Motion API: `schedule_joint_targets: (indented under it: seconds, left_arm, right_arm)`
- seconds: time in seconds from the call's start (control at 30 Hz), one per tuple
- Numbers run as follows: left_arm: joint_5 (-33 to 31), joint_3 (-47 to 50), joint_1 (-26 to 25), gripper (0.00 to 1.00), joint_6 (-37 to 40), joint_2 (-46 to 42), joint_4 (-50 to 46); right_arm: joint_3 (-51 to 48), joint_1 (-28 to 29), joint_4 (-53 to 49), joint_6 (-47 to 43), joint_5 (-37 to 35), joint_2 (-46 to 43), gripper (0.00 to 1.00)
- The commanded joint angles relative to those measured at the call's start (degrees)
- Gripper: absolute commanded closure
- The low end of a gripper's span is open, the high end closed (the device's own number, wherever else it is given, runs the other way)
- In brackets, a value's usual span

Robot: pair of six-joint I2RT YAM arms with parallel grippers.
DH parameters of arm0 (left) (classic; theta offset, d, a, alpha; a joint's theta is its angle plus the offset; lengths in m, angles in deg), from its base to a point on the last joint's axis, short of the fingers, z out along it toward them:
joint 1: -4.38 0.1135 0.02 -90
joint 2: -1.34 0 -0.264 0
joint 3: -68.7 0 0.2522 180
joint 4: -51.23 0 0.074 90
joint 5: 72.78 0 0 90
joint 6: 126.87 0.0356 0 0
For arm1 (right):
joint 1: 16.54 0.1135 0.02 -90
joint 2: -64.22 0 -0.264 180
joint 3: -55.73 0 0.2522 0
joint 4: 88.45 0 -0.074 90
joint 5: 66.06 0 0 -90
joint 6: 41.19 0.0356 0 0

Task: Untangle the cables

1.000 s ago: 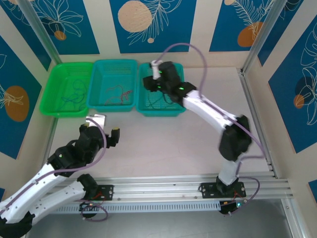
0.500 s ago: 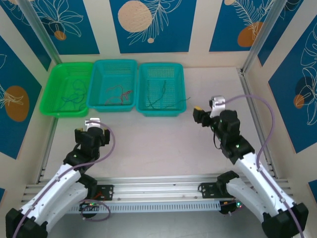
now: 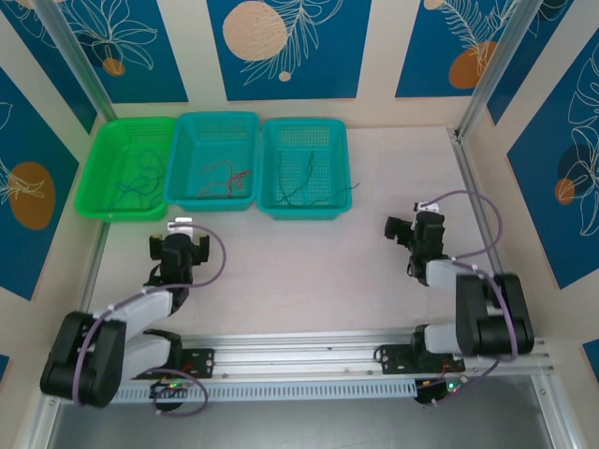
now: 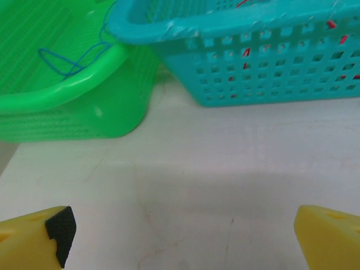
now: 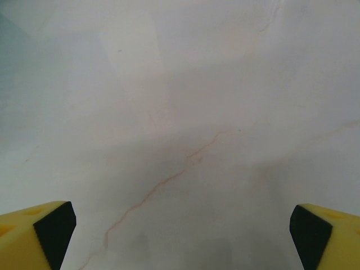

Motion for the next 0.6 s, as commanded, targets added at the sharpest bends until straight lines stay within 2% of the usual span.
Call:
schedule_joint_targets:
  seconds: [0.0,0.07,0.13,0.17,0.2,0.23,0.27,0.3,0.33,0.37,0.57]
  left_arm:
    - [7.5,-3.8,1.9,0.00,3.6,7.2,14.3]
    - [9.7,-9.0,2.8,0.00,2.4,11.0,8.8]
    - [12.7,-7.4,3.3,0.00,1.7,17.4,17.9]
    - [13.4,-6.0,4.2,0.00,1.6,23.0,28.1]
    - [13.8,-6.1,4.4,0.00,1.1,22.0,27.3]
    - [16.1,-8.2,5.1,0.00,0.1,18.8,16.5]
    - [16.8,-7.3,5.5,0.00,0.6,21.7,23.3]
    - [15.6,-7.4,5.6,0.00,0.2,21.4,23.1]
    - [15.7,-8.3,6.0,0.00,-1.0,19.6,17.6]
    - [15.3,-7.4,6.3,0.00,-0.9,21.0,21.7]
    - [14.9,-7.6,6.1,0.00,-1.1,20.2,20.1]
  right_arm:
    - [0.2,3.1,21.6,-6.2,5.3,7.6,0.00]
    - [0.0,1.5,18.8,-4.1,6.4,5.9,0.01]
    - [-0.2,-0.2,19.5,-3.2,9.2,6.0,0.01]
    - [0.3,0.1,18.7,-3.4,8.5,6.2,0.01]
    - [0.3,0.7,19.0,-3.9,7.6,6.3,0.01]
    - [0.6,1.4,18.5,-4.2,6.1,6.3,0.01]
    - [0.5,1.8,19.0,-4.4,5.3,6.4,0.01]
    - [0.5,1.7,18.8,-4.3,5.8,6.4,0.01]
    - [0.6,1.6,18.6,-4.2,5.9,6.4,0.01]
    - [0.6,1.7,18.7,-4.3,5.8,6.4,0.01]
    - [0.6,1.6,18.6,-4.2,5.9,6.4,0.01]
